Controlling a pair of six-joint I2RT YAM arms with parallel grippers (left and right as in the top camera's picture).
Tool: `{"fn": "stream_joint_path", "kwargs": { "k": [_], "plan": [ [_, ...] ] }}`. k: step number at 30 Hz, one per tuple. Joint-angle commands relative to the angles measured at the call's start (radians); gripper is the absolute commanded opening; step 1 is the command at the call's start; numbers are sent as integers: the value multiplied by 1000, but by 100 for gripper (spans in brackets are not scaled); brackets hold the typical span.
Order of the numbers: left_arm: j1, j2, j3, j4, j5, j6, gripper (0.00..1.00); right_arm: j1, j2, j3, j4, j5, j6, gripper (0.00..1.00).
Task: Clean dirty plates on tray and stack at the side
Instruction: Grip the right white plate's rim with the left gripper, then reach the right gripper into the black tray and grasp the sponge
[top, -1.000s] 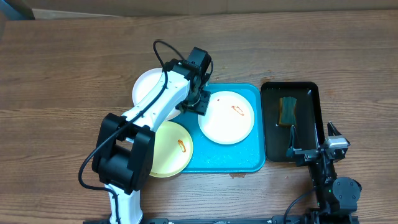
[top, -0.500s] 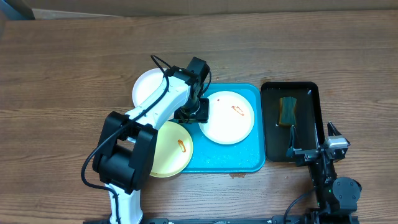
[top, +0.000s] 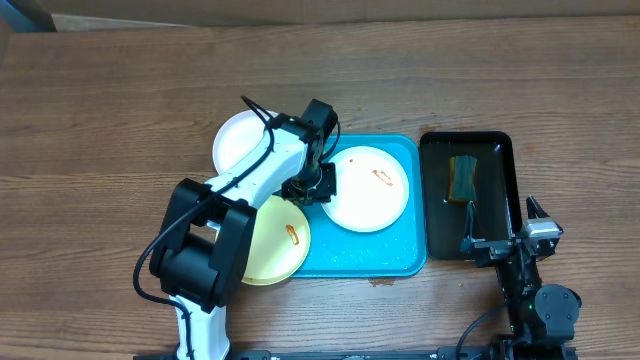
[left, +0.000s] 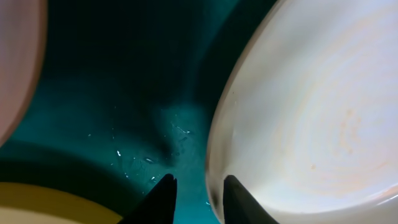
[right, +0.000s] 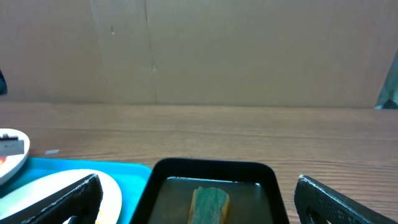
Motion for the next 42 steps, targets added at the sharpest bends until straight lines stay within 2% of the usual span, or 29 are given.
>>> {"fn": "stream_joint_path", "kwargs": {
  "k": [1, 4, 8, 9, 17, 21, 22, 24, 26, 28, 30, 32, 36, 42],
  "plan": [
    [-7, 13, -28, 21, 11, -34, 26, 5, -9, -5, 25, -42, 93, 100],
    [-7, 13, -35, 32, 10, -32, 21, 5, -6, 66, -48, -25, 211, 100],
    [-2, 13, -34, 53, 7, -29, 13, 5, 53, 230, -179, 76, 203, 100],
    [0, 13, -34, 60, 8, -17, 5, 5, 82, 277, -215, 94, 202, 100],
    [10, 13, -32, 138, -14, 118, 4, 5, 556, 789, -608, 105, 201, 100],
    [15, 13, -32, 150, -63, 118, 7, 5, 849, 1004, -816, 76, 201, 100],
    [15, 13, -32, 151, -63, 118, 11, 5, 913, 1040, -858, 48, 201, 100],
    [15, 13, -32, 151, -59, 117, 27, 5, 1049, 1103, -917, -72, 201, 100],
    [14, 13, -32, 145, -48, 118, 32, 5, 1158, 1130, -940, -146, 200, 100],
    [13, 13, -32, 139, -42, 118, 32, 5, 1257, 1129, -931, -145, 201, 99],
    [13, 13, -32, 137, -42, 117, 32, 5, 1365, 1129, -923, -109, 205, 84],
    [13, 13, -32, 137, -42, 117, 33, 5, 1457, 1129, -915, -75, 205, 77],
    [13, 13, -32, 142, -42, 117, 35, 5, 1638, 1127, -857, -23, 204, 78],
    [13, 13, -32, 144, -42, 117, 36, 5, 1786, 1127, -789, -11, 201, 78]
  ]
}}
